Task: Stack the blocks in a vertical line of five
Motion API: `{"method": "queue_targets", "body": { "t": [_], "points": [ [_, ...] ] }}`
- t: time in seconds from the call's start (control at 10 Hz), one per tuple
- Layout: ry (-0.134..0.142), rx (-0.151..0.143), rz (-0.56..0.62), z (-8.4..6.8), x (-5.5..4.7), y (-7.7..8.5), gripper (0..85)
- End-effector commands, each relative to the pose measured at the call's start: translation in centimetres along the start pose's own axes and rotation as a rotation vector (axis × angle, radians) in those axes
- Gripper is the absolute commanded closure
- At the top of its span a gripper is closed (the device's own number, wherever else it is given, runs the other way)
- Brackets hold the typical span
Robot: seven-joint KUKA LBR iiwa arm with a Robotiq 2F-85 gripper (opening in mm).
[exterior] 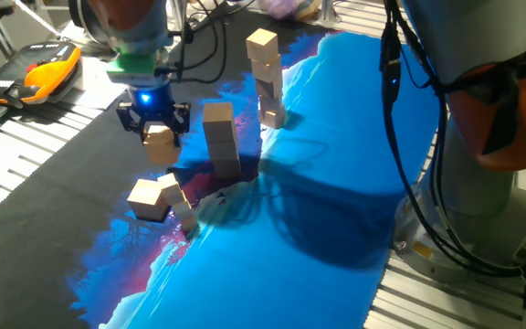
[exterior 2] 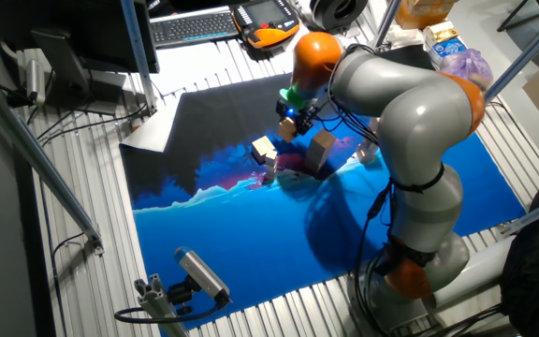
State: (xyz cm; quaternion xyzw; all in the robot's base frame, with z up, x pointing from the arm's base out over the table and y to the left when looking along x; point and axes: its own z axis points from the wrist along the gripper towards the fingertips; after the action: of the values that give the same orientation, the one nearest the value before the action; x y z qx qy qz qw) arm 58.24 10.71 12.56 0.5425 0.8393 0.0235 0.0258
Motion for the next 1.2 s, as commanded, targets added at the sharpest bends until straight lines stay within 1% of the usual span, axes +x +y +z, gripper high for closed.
{"method": "queue_targets", "body": {
  "t": [0.0,0.2,0.3,0.4,0.5,0.6,0.7,0.8,1.1],
  "points": [
    [-0.021,-0.011,0.011,0.0,0.0,0.0,85.0],
    [-0.035,-0.042,0.032,0.0,0.0,0.0,85.0],
    [-0.046,-0.049,0.032,0.0,0.0,0.0,85.0],
    [-0.043,-0.045,0.031,0.0,0.0,0.0,85.0],
    [-0.019,-0.036,0.022,0.0,0.0,0.0,85.0],
    [0.021,-0.016,0.018,0.0,0.0,0.0,85.0],
    [0.057,-0.009,0.023,-1.2,0.1,-0.3,85.0],
    [0.069,-0.005,0.028,-2.3,0.2,-0.7,85.0],
    [0.057,0.005,0.031,-4.5,0.5,-1.7,85.0]
  ]
}}
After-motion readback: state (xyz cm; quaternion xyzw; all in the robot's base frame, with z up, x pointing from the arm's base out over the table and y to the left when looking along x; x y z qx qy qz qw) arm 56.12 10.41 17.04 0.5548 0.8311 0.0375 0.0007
